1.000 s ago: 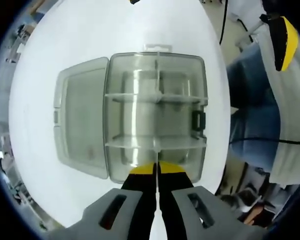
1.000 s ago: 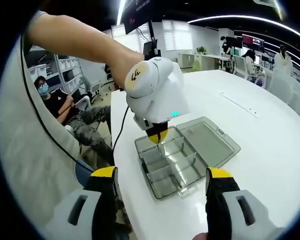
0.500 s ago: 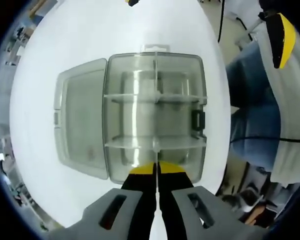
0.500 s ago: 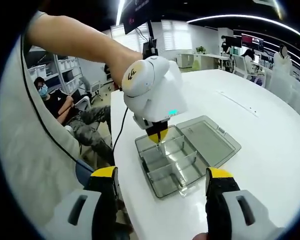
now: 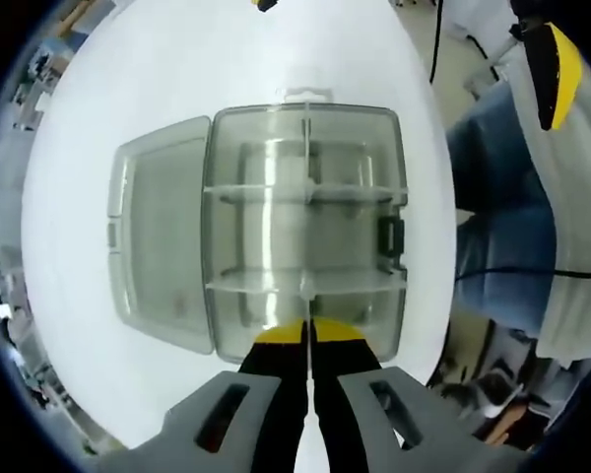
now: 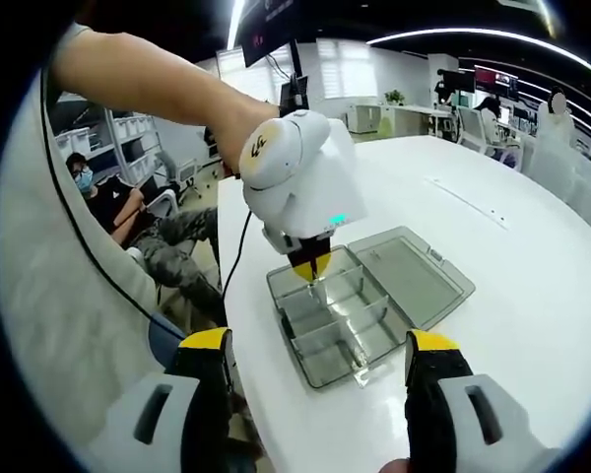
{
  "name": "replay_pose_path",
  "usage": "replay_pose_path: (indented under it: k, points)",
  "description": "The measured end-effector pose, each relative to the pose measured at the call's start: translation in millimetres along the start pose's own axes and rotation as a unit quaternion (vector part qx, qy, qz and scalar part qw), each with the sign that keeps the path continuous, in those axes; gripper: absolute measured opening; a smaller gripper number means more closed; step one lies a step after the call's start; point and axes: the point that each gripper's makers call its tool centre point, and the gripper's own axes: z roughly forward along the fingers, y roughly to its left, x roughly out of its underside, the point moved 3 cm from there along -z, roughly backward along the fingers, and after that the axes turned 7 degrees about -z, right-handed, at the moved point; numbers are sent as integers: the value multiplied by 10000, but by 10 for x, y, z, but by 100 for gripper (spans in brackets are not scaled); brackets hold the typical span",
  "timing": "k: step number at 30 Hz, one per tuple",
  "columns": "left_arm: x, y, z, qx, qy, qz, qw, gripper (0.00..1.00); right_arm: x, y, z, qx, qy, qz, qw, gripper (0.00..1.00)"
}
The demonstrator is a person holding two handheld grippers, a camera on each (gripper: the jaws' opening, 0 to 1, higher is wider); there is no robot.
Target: Insert the divider into the dual guide fixture by aligning both edges with the guide slots and pushing it downward to the bottom, including one-sided entry, uneven engagement, binding, and posture correction.
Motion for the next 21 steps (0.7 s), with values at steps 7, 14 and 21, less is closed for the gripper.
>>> replay_pose_path:
  k: [7,14,21]
  points:
    - [-2,3,8,-16,-14,-66,10000,0,4,5,2,9,-8,19,10000,69]
    - [10,5,3,4,-46,-118,9999,0,-5,19,2,18,-9,24,10000,69]
    - [7,9,12,16,-38,-32,10000,0,11,25,-6,25,-6,38,10000,69]
